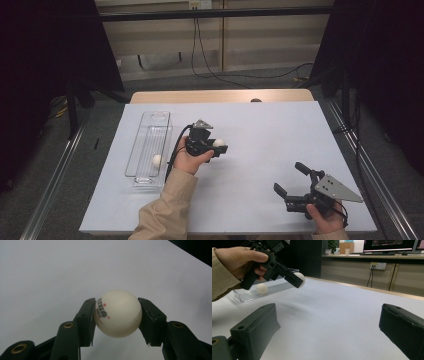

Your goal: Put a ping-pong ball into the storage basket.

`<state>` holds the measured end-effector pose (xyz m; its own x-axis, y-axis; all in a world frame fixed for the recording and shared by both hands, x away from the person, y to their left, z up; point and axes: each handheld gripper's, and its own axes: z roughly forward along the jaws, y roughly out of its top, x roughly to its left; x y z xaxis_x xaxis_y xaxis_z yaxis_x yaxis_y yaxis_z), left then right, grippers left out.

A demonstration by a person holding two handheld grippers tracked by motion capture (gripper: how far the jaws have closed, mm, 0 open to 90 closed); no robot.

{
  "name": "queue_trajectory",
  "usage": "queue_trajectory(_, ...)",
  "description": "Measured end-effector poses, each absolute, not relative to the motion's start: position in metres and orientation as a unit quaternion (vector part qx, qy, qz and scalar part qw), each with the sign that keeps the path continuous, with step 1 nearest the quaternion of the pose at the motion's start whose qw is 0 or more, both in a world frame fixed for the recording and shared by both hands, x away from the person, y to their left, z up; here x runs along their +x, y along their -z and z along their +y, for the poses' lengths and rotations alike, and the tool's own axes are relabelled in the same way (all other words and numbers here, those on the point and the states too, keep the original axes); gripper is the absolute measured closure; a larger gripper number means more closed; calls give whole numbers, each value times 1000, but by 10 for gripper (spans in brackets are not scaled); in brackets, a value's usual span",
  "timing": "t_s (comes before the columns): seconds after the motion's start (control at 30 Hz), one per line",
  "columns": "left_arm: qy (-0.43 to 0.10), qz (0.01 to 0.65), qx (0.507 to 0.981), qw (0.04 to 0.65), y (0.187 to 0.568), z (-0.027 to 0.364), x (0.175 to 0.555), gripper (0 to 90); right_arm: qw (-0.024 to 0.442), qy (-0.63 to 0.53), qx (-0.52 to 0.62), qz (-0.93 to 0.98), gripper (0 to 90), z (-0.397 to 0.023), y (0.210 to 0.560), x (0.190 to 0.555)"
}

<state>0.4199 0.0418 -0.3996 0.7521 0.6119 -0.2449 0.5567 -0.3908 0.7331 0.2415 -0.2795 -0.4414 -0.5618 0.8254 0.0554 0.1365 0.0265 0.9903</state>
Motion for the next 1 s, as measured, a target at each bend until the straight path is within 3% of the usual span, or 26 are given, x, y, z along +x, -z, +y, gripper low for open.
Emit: queue_trajectory(1.0,-34,365,830,421,394,59,422,510,290,-594,366,655,13,-279,441,241)
